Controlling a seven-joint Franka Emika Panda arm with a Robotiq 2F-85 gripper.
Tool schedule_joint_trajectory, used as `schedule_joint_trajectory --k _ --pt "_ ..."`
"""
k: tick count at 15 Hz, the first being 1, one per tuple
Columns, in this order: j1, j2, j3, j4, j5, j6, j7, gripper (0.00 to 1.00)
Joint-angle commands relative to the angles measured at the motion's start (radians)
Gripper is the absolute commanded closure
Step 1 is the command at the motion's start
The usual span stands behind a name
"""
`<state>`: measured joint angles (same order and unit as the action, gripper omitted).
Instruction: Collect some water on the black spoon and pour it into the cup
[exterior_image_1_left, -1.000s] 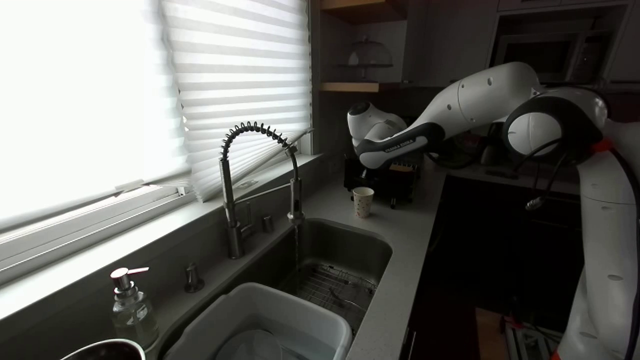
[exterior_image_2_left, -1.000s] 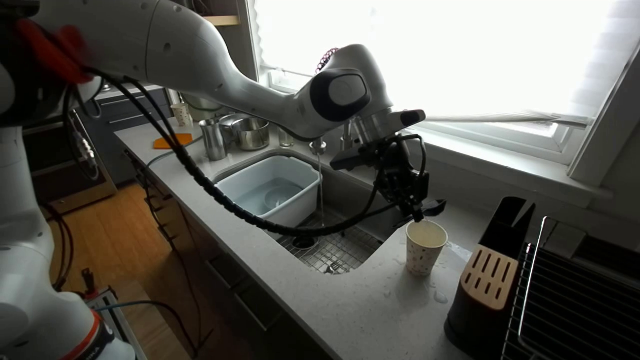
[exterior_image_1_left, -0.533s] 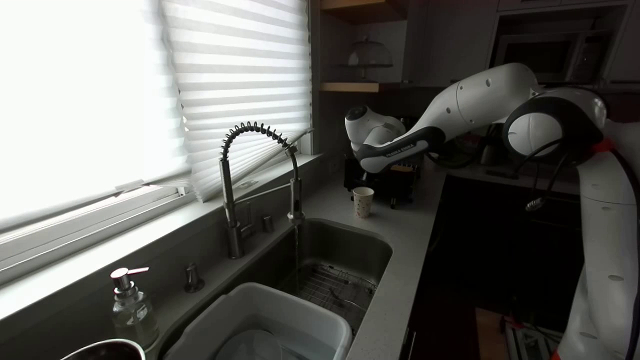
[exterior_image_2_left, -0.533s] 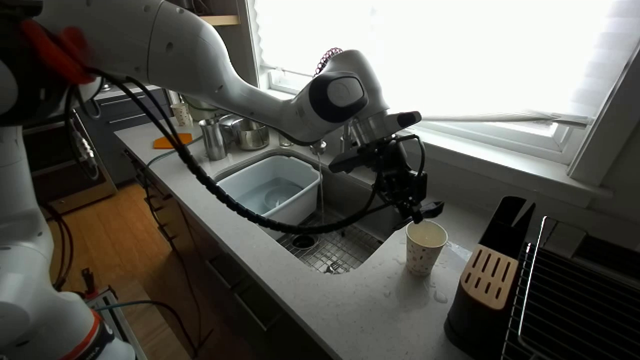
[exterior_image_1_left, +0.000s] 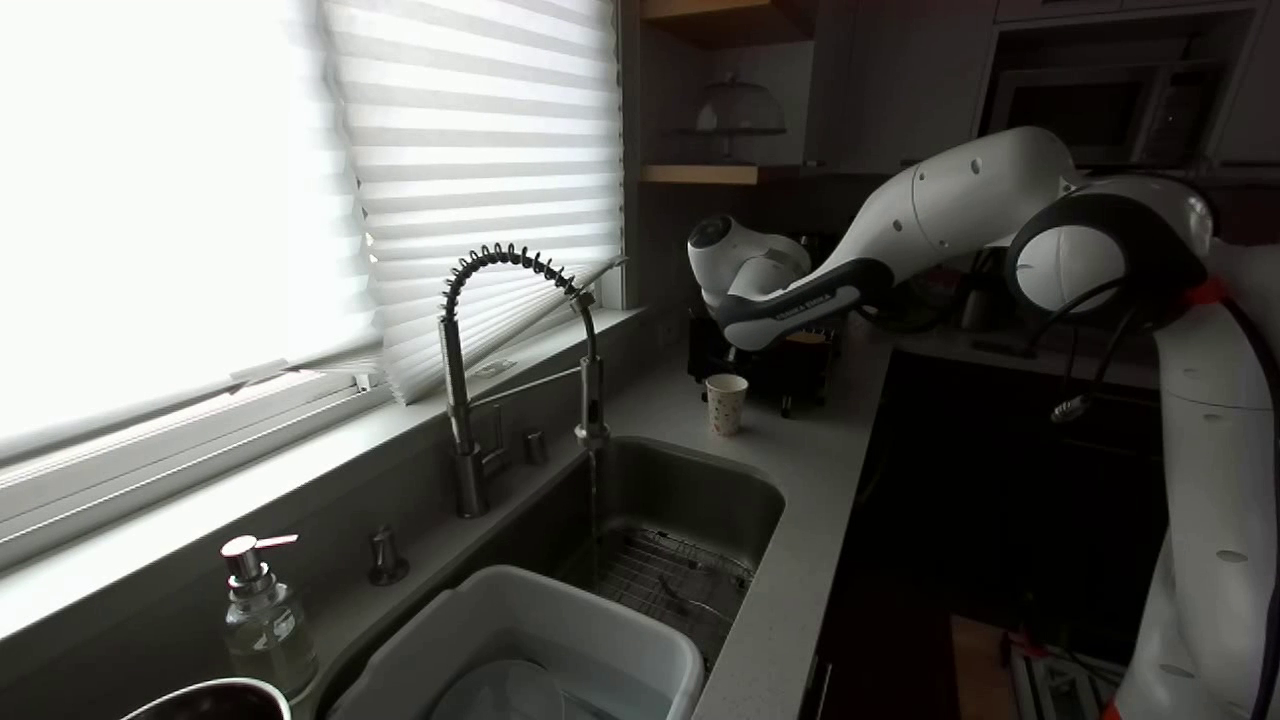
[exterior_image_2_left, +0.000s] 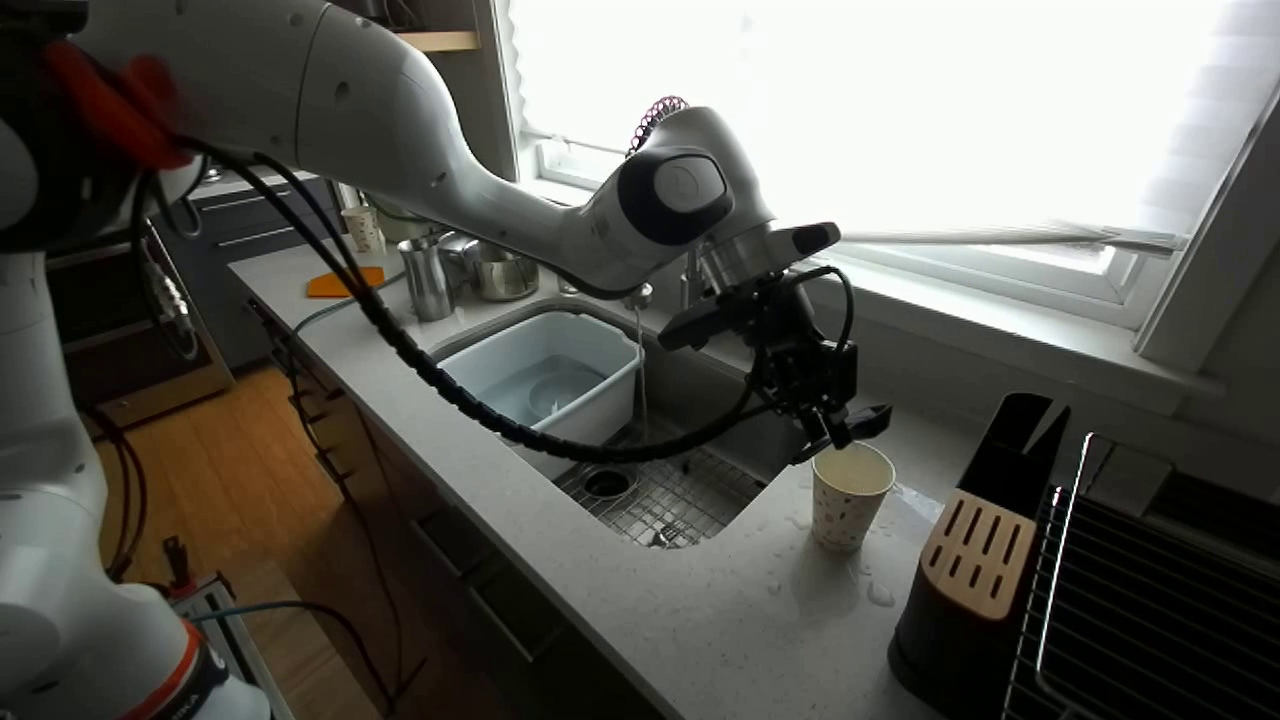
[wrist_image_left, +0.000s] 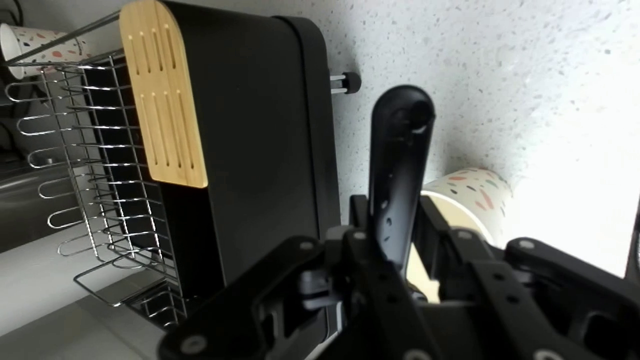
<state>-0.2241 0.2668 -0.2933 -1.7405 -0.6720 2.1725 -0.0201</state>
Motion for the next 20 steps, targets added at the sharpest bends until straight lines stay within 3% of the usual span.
schedule_joint_trajectory --k 1,20 --pt "0.005 -0.021 0.004 -0.036 -0.046 0.012 0.032 0.94" --pt "0.017 -0.042 0.022 -0.067 -0.192 0.007 0.079 0.94"
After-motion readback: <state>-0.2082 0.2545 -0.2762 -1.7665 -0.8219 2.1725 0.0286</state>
